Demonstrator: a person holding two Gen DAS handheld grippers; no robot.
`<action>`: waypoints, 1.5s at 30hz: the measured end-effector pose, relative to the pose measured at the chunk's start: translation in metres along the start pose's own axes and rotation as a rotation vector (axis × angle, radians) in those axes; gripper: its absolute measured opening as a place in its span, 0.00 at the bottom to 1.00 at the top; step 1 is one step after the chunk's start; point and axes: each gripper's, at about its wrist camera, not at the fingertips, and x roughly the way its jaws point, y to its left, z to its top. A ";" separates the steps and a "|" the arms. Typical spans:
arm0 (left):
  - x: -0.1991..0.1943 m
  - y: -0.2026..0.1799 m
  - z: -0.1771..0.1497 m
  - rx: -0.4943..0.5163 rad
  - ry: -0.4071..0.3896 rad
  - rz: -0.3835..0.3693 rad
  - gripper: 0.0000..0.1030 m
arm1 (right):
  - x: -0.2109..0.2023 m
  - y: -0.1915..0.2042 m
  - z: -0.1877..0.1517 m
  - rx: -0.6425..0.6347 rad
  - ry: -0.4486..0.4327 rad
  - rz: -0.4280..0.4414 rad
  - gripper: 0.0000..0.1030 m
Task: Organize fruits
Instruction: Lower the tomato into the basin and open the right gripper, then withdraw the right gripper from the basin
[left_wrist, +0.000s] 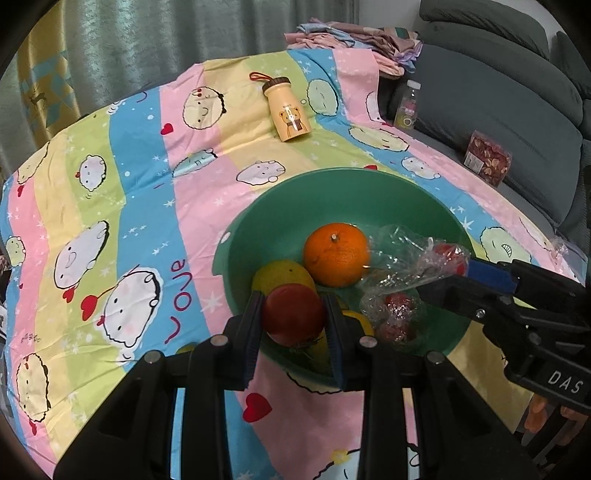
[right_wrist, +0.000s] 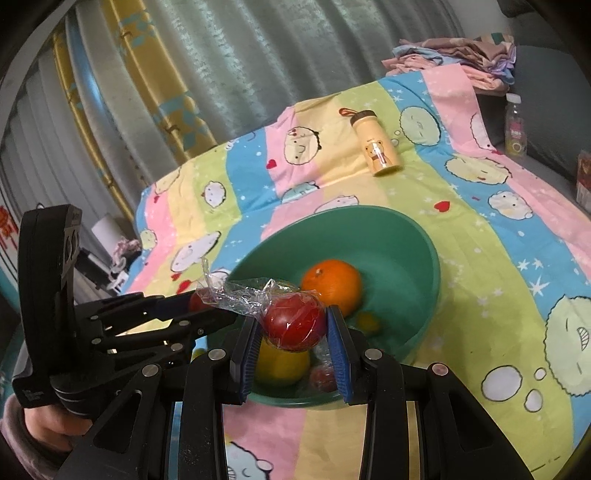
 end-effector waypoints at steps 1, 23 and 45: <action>0.001 -0.001 0.001 0.003 0.002 -0.001 0.32 | 0.000 0.000 0.000 -0.001 0.000 -0.005 0.35; 0.001 0.001 0.004 -0.009 -0.009 0.005 0.60 | -0.003 -0.005 0.000 0.026 -0.012 -0.061 0.50; -0.061 0.016 -0.031 -0.100 -0.063 0.062 0.90 | -0.046 0.024 -0.009 0.007 -0.057 0.010 0.57</action>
